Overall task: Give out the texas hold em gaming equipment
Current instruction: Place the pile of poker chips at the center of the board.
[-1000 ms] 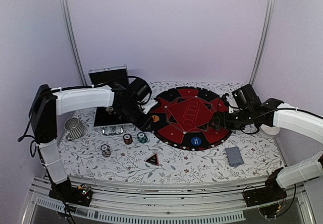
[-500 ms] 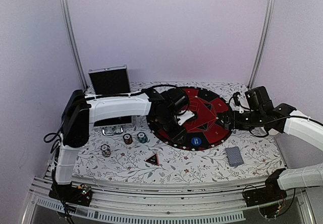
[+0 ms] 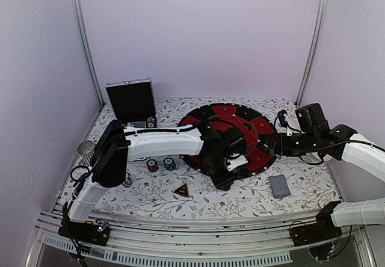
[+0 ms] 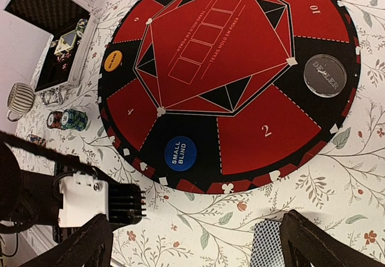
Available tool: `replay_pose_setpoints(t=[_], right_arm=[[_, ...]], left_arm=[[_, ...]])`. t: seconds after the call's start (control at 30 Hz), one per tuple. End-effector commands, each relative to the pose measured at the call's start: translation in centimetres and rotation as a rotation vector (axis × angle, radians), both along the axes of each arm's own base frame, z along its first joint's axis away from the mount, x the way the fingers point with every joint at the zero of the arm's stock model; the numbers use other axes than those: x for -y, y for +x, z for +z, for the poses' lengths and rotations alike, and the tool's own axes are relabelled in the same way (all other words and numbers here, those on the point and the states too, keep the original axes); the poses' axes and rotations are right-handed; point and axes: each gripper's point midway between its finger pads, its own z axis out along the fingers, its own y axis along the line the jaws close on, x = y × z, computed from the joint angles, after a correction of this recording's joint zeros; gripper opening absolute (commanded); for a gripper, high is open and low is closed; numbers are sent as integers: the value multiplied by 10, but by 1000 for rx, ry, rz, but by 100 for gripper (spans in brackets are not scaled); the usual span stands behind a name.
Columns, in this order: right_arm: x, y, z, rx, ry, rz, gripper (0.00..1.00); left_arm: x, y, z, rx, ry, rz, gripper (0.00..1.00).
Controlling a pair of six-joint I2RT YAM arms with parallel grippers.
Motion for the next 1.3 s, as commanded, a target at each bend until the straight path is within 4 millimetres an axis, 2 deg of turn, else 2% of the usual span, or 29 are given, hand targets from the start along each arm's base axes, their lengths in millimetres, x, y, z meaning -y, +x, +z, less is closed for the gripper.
replay_pose_setpoints(t=[0.0,0.2,0.37,0.47,0.67,0.9,1.0,1.13,1.2,1.27], right_arm=[[-1,-1,-11,-32,-7,6,99],[-7,2,-9,-48,13,8,99],[-8,5,-8,-55,17,-1,99],[-10,6,-6,-54,23,1,99],[-10,6,-5,-57,28,-4,99],[-11,7,-3,-57,32,-5,99],[-11,7,-2,-56,33,-3,99],[-10,7,-3,-58,32,-3,99],[-11,7,-3,-60,33,-2,99],[-12,6,-3,-61,35,1,99]], left_arm=[[-8,-12,-15,6,64,-62,0],[2,-6,-23,-9,24,-105,0],[-2,-7,-45,-37,33,-142,8],[-3,-7,-49,-48,33,-149,16],[-6,-7,-47,-34,34,-163,40],[-7,-2,-48,-1,42,-168,45],[-9,-3,-49,-2,48,-173,55],[-6,2,-39,25,25,-170,65],[2,6,-23,47,-15,-168,68],[12,10,1,75,-71,-161,72]])
